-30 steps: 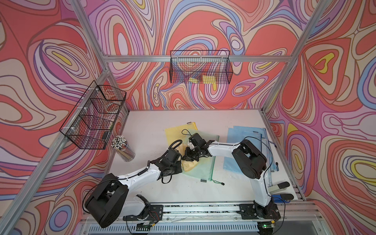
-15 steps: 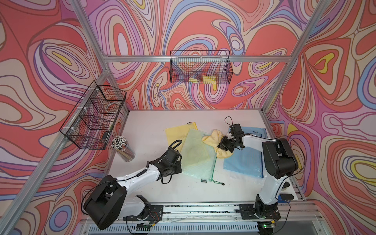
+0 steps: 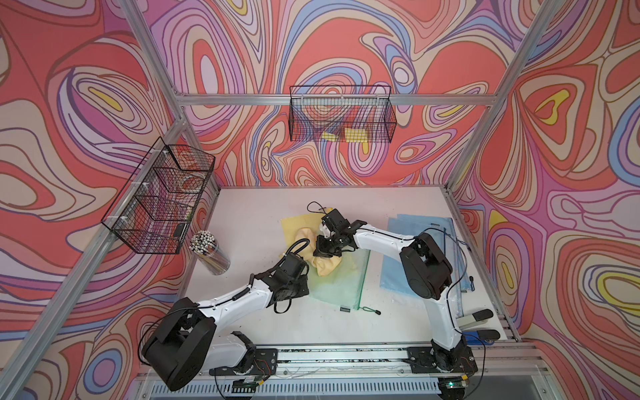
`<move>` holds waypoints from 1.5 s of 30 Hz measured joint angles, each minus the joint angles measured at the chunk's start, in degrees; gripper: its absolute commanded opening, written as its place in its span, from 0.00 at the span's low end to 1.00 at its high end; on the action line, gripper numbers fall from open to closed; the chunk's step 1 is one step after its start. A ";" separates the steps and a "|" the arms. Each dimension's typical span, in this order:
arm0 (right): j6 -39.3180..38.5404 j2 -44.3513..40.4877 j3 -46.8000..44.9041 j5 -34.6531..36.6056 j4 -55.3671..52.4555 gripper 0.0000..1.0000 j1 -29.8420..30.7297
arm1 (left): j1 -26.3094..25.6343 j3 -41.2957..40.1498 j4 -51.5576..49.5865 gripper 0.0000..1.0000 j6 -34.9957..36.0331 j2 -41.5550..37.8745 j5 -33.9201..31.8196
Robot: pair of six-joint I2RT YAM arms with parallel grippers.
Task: Wipe the document bag
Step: Wipe the dirt from the document bag.
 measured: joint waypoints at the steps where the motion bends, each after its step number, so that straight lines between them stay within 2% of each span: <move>1: -0.20 1.05 0.02 0.39 -0.76 0.00 -0.48 | 0.00 0.00 -0.20 0.00 0.00 -0.04 -0.02; 8: -1.70 -0.13 -3.13 -0.83 0.11 0.00 -7.21 | 0.00 0.15 -1.44 0.00 0.04 -1.90 -0.70; 13: -3.45 -4.55 -10.40 -2.82 2.12 0.00 -18.10 | 0.00 0.15 -1.62 0.00 0.02 -2.40 -1.14; 16: -4.46 -5.27 -12.46 -4.52 2.99 0.00 -25.20 | 0.00 0.15 -1.66 0.00 0.02 -2.38 -1.14; 19: -5.25 -5.66 -12.68 -4.61 2.69 0.00 -29.35 | 0.00 0.15 -1.66 0.00 0.02 -2.36 -1.11; 21: -5.27 -6.01 -12.68 -4.39 2.27 0.00 -29.31 | 0.00 0.17 -1.68 0.00 0.02 -2.36 -1.11; 24: -5.01 -6.51 -12.13 -2.95 1.27 0.00 -26.12 | 0.00 0.17 -2.12 0.00 0.00 -2.14 -1.11; 30: -3.52 -5.29 -3.67 -2.03 -0.28 0.00 -11.08 | 0.00 0.17 -2.25 0.00 0.00 -0.70 -1.01; 34: -2.40 -0.02 3.87 -4.00 1.22 0.00 -5.01 | 0.00 0.17 -2.25 0.00 0.00 -0.33 -0.68; 39: -1.60 8.15 8.61 -4.87 0.42 0.00 -6.08 | 0.00 0.26 -2.27 0.00 0.00 -0.33 -0.66; 45: -1.22 9.27 10.16 -6.36 0.50 0.00 -12.13 | 0.00 0.33 -2.32 0.00 0.04 -0.46 -0.72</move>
